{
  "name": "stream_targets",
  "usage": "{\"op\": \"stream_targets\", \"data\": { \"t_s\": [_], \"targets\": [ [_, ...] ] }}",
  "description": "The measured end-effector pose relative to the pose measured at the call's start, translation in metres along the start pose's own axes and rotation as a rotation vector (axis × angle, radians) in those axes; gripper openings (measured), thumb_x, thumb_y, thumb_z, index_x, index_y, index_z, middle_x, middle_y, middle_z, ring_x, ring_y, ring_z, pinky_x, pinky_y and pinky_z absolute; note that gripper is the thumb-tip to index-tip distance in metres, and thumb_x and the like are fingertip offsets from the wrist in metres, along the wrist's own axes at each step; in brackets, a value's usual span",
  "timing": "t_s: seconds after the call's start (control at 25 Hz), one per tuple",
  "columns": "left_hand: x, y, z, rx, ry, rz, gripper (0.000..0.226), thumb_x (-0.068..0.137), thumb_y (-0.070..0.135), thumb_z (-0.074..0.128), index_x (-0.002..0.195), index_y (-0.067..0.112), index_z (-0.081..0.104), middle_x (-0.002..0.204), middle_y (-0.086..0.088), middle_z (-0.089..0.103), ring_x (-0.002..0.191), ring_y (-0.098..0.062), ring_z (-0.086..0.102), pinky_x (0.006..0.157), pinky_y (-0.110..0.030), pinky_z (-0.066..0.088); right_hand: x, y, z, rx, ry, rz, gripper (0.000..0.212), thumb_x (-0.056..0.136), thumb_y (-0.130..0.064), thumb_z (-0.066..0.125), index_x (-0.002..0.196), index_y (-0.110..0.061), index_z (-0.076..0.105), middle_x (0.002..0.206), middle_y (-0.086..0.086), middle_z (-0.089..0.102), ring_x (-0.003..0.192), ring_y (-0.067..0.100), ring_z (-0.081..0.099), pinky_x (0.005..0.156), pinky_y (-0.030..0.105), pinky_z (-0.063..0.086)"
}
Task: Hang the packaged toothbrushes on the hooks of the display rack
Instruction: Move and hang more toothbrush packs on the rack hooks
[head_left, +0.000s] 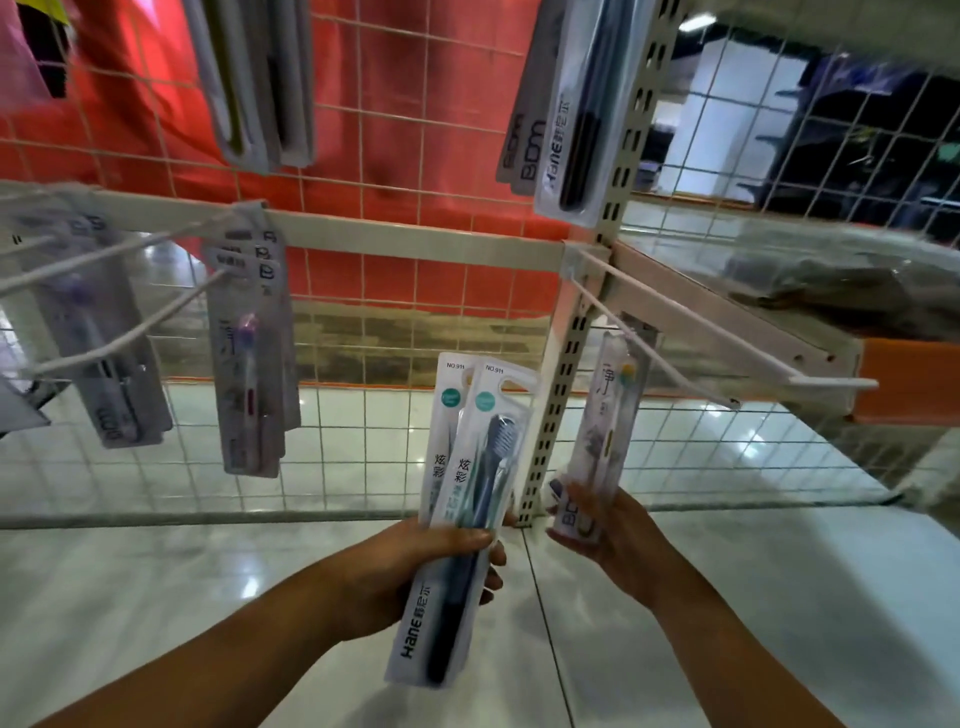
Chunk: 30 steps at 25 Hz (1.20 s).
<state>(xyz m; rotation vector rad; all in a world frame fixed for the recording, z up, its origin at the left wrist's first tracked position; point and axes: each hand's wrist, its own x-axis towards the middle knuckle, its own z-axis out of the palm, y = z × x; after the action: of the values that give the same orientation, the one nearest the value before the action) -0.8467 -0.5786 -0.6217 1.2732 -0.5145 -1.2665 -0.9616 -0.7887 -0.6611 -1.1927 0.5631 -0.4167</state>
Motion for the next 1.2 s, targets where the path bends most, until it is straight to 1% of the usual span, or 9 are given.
{"op": "stream_targets", "data": {
  "t_s": [0.08,0.36,0.48,0.64,0.76,0.88,0.96,1.12,1.2],
  "targets": [
    [-0.002,-0.005,-0.005,-0.026,-0.006,-0.008,0.058,0.066,0.020,0.071,0.120,0.006,0.056,0.083,-0.008,0.069,0.079,-0.022,0.066,0.092,-0.043,0.050,-0.001,0.008,0.001,0.019,-0.020,-0.010,0.028,0.080,-0.013,0.063,0.108,-0.012,0.063,0.098,0.003,0.073,0.092,0.016,0.069,0.075,0.036,0.058],
    [-0.006,-0.020,-0.026,0.007,-0.023,-0.029,0.041,0.067,0.018,0.068,0.106,0.011,0.065,0.081,-0.009,0.069,0.075,-0.020,0.067,0.076,-0.034,0.056,-0.010,0.019,0.021,0.106,-0.049,-0.064,0.018,0.085,-0.010,0.058,0.102,-0.012,0.064,0.090,0.001,0.074,0.085,0.012,0.069,0.071,0.033,0.058],
    [-0.007,-0.024,-0.025,0.006,-0.040,-0.050,0.043,0.064,0.017,0.068,0.107,0.010,0.064,0.078,-0.009,0.069,0.072,-0.020,0.067,0.070,-0.033,0.057,-0.019,0.024,0.029,0.163,-0.080,-0.086,0.031,0.080,-0.013,0.060,0.111,-0.009,0.059,0.094,0.002,0.073,0.089,0.014,0.068,0.076,0.036,0.058],
    [-0.008,-0.025,-0.020,0.002,-0.063,-0.038,0.044,0.064,0.018,0.069,0.107,0.010,0.062,0.076,-0.010,0.069,0.069,-0.020,0.067,0.067,-0.033,0.057,-0.028,0.025,0.044,0.152,-0.107,-0.130,0.024,0.089,-0.012,0.053,0.112,-0.010,0.059,0.099,0.006,0.070,0.096,0.019,0.067,0.087,0.043,0.055],
    [-0.012,-0.026,-0.018,0.009,-0.060,-0.022,0.038,0.069,0.018,0.074,0.104,0.011,0.062,0.073,-0.009,0.069,0.064,-0.020,0.067,0.063,-0.031,0.057,-0.034,0.031,0.058,0.146,-0.085,-0.139,0.038,0.087,-0.018,0.058,0.122,-0.005,0.055,0.112,0.013,0.066,0.107,0.027,0.063,0.089,0.045,0.054],
    [-0.016,-0.029,-0.019,0.039,-0.093,-0.029,0.042,0.064,0.019,0.068,0.105,0.011,0.061,0.073,-0.008,0.068,0.066,-0.020,0.066,0.067,-0.032,0.057,-0.042,0.035,0.067,0.178,-0.075,-0.162,0.053,0.077,-0.026,0.063,0.124,-0.003,0.054,0.121,0.019,0.062,0.115,0.034,0.058,0.092,0.049,0.051],
    [-0.020,-0.031,-0.021,0.047,-0.105,-0.034,0.040,0.064,0.018,0.066,0.103,0.011,0.062,0.074,-0.008,0.068,0.066,-0.020,0.066,0.068,-0.034,0.057,-0.049,0.035,0.070,0.193,-0.053,-0.182,0.045,0.078,-0.021,0.060,0.119,-0.003,0.056,0.116,0.019,0.064,0.111,0.033,0.060,0.088,0.045,0.054],
    [-0.029,-0.033,-0.027,0.039,-0.103,-0.038,0.036,0.063,0.017,0.067,0.099,0.011,0.064,0.075,-0.010,0.068,0.067,-0.021,0.067,0.073,-0.037,0.058,-0.061,0.034,0.069,0.209,-0.031,-0.215,0.025,0.077,-0.017,0.057,0.101,-0.009,0.062,0.090,0.008,0.072,0.094,0.025,0.066,0.082,0.041,0.058],
    [-0.032,-0.034,-0.031,0.042,-0.105,-0.043,0.039,0.064,0.018,0.067,0.102,0.012,0.063,0.077,-0.010,0.068,0.070,-0.022,0.067,0.078,-0.040,0.056,-0.067,0.035,0.067,0.203,-0.031,-0.213,0.024,0.076,-0.016,0.057,0.100,-0.011,0.061,0.085,0.004,0.073,0.091,0.022,0.067,0.081,0.041,0.058]
  ]
}}
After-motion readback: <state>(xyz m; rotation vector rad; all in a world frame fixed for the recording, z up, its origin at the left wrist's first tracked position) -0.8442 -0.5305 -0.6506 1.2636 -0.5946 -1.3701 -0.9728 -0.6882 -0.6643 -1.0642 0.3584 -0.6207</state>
